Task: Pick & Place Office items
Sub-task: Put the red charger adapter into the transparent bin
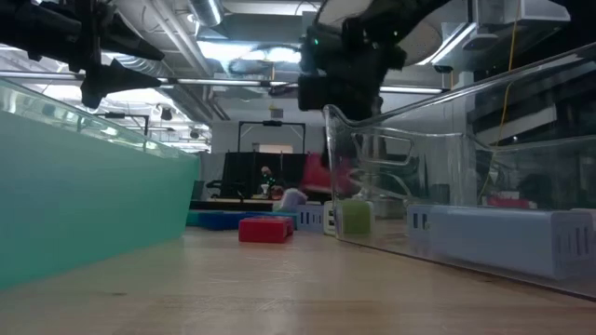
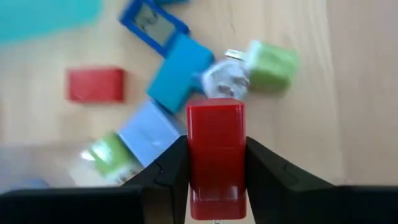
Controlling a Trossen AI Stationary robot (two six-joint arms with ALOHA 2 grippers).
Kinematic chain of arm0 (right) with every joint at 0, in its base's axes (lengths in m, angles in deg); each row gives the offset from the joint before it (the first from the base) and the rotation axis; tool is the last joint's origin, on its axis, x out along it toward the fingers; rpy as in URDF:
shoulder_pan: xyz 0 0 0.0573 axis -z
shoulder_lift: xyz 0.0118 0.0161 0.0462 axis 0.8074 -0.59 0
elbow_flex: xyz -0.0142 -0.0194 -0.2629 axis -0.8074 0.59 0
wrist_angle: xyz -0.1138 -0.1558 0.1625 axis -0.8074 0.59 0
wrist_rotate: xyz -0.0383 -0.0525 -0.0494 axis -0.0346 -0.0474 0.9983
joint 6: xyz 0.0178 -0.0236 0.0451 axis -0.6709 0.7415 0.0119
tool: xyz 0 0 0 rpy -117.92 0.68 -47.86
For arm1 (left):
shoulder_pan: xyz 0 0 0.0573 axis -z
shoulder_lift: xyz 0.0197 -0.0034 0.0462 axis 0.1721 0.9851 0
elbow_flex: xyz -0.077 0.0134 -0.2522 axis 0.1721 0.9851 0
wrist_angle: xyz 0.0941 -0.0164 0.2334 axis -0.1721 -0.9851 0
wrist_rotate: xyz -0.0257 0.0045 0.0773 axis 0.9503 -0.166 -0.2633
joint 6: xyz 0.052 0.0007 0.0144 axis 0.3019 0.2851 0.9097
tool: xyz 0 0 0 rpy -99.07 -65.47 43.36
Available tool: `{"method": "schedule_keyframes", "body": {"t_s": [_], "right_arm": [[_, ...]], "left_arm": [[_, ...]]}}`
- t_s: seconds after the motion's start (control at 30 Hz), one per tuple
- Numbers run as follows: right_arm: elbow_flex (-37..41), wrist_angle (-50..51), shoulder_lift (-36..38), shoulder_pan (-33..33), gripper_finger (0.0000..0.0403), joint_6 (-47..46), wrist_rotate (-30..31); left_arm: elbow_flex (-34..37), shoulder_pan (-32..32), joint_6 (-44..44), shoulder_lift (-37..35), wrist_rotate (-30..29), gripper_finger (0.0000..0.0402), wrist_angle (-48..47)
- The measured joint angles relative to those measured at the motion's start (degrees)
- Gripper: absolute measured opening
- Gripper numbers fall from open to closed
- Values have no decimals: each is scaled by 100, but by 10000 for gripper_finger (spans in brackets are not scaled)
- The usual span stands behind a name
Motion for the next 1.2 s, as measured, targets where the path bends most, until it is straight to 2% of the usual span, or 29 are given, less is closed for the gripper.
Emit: {"method": "schedule_keyframes", "body": {"t_s": [0.3,0.47,0.6,0.93,1.2], "right_arm": [[-697,-1231,2,-409,120,-1240,-627],[-915,-1917,4,-672,120,-1740,-1303],[-1019,-1579,22,-866,120,-2070,-1559],[-1021,-1329,41,-1273,120,-2420,-3062],[-1021,-799,41,-2124,120,-3034,-3189]], "left_arm": [[0,0,138,0,36,223,27],[0,1,148,-1,174,223,154],[0,0,147,0,313,223,180],[0,2,-5,0,819,223,180],[0,0,-86,-1,1205,223,178]]}}
